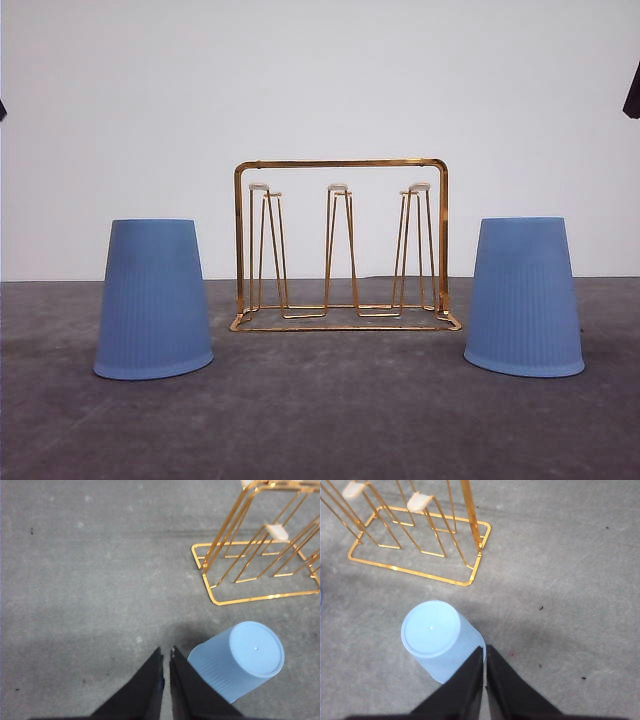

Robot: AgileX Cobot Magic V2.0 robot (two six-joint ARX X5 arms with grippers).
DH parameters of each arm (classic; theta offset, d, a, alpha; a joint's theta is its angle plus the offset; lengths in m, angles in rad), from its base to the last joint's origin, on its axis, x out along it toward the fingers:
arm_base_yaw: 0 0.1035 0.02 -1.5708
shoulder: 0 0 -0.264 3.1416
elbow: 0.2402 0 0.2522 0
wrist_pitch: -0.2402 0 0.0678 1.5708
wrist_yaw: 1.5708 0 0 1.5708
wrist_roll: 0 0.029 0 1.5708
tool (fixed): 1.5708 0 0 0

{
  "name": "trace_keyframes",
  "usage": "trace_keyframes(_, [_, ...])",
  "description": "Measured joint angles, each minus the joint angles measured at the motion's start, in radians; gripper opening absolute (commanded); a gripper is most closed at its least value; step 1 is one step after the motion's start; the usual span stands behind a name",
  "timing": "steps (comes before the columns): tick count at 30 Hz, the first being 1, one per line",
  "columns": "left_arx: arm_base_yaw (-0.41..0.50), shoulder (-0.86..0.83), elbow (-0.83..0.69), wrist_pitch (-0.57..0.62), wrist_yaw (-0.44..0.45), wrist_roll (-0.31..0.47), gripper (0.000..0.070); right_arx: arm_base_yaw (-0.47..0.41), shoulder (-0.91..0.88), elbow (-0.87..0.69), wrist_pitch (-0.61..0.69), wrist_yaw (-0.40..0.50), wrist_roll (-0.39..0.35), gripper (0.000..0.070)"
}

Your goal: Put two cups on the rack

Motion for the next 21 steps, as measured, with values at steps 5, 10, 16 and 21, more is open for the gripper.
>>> trace_keyframes(5, [0.000, 0.008, 0.000, -0.001, 0.000, 0.007, 0.0295, 0.000, 0.000, 0.000, -0.004, 0.000, -0.021, 0.0220])
trace_keyframes(10, [0.000, 0.008, 0.000, -0.001, 0.004, 0.007, 0.0513, 0.000, 0.000, 0.000, -0.020, 0.000, -0.034, 0.0651])
trace_keyframes(16, [-0.015, 0.010, 0.000, 0.007, 0.060, -0.014, 0.0515, 0.000, 0.000, 0.000, -0.019, -0.001, -0.035, 0.0651])
trace_keyframes(21, [-0.084, 0.045, 0.001, 0.065, 0.075, -0.036, 0.0516, 0.000, 0.000, 0.000, -0.019, -0.001, -0.034, 0.0651])
